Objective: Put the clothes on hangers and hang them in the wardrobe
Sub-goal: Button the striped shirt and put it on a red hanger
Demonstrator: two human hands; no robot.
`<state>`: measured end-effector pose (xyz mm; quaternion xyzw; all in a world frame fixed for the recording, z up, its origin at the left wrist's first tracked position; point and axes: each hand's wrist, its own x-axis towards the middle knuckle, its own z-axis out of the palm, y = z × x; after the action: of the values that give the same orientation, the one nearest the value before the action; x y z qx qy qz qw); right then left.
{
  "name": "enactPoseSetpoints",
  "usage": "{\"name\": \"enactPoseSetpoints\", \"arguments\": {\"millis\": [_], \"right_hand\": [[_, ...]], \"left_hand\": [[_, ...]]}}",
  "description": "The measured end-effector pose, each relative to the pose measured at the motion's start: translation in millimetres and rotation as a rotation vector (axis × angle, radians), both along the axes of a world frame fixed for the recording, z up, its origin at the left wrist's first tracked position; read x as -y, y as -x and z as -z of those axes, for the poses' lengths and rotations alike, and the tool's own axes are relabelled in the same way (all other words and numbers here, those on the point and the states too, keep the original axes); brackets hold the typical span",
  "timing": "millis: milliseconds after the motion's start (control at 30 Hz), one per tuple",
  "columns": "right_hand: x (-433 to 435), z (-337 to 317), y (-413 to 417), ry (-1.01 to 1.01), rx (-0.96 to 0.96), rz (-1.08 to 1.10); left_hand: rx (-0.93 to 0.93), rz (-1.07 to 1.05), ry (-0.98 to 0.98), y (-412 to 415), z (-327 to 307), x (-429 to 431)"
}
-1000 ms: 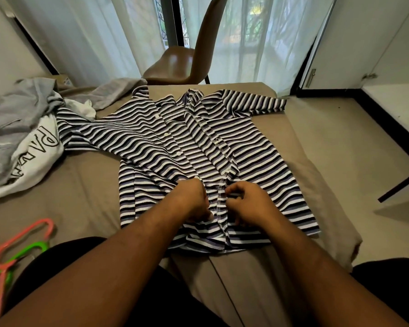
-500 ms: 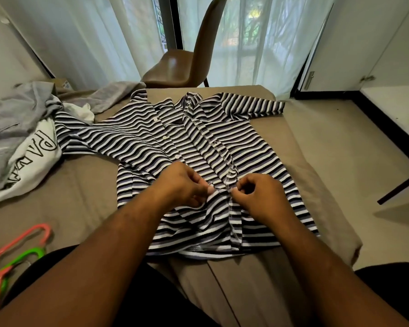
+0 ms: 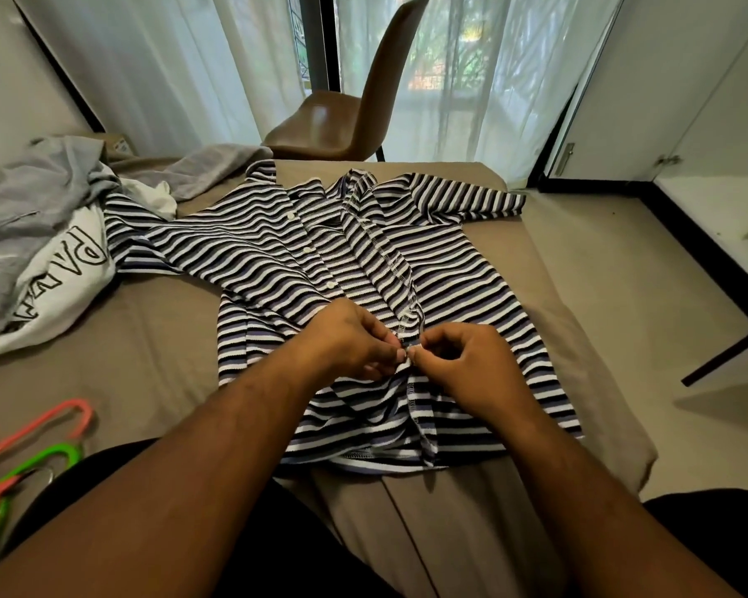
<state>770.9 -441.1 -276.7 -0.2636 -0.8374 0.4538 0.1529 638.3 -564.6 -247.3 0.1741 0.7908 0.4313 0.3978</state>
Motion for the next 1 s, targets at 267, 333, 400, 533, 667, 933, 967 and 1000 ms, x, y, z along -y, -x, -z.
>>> {"name": "enactPoseSetpoints", "arguments": {"millis": [267,333,400,533,667,933,967,1000], "right_hand": [[10,1,1,-0.193,-0.016,-0.032],[9,6,1,-0.177,-0.008,0.014],[8,10,1,-0.156,-0.007,0.061],[8,9,0,0.053,-0.059,0.022],[4,13,0,0.107,-0.051,-0.001],[3,12,0,0.402,-0.098,-0.053],[3,12,0,0.463,-0.115,-0.05],[3,12,0,0.505,-0.129,-0.049]], "left_hand": [[-0.066,-0.008,0.026,-1,-2,-2],[-0.018,-0.018,0.005,-2,-3,-1],[-0.004,-0.006,0.002,-2,-4,-1],[-0.016,-0.027,0.018,-2,-2,-2],[0.026,-0.011,-0.006,-1,-3,0],[0.021,-0.02,-0.004,1,-5,2],[0.019,-0.012,-0.012,1,-5,2],[0.018,-0.006,-0.021,1,-6,3]]}}
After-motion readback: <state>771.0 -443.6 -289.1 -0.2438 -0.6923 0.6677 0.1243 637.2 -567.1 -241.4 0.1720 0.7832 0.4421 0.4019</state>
